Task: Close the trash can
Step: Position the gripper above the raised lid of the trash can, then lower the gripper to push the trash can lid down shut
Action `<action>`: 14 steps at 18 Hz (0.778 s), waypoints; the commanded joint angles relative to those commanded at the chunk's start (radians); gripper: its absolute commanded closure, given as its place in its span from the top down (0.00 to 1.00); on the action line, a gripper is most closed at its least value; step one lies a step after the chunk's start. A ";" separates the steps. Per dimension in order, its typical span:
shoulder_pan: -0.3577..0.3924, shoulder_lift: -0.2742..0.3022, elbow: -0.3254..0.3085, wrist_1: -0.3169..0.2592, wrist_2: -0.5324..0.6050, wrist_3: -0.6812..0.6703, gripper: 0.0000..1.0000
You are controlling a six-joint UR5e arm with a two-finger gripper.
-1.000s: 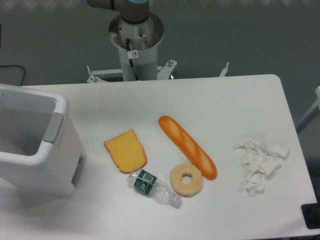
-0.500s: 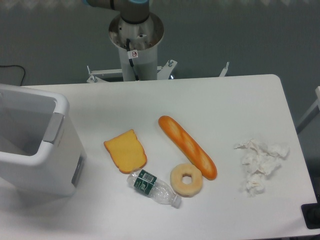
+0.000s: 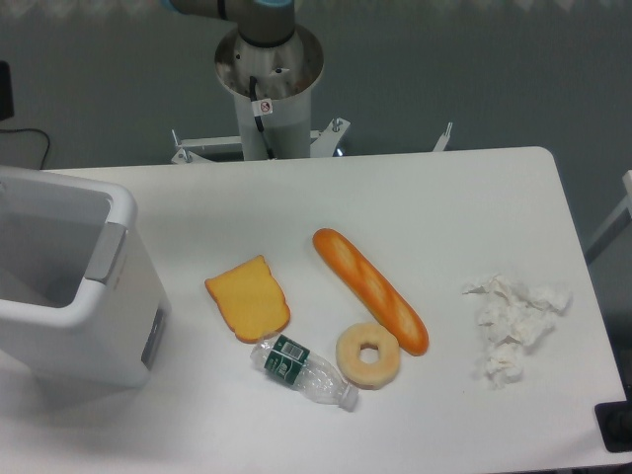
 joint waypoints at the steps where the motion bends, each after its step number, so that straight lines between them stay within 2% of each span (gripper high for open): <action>1: 0.008 0.000 0.000 0.000 0.000 0.000 1.00; 14: 0.124 -0.014 -0.011 0.002 0.043 0.006 1.00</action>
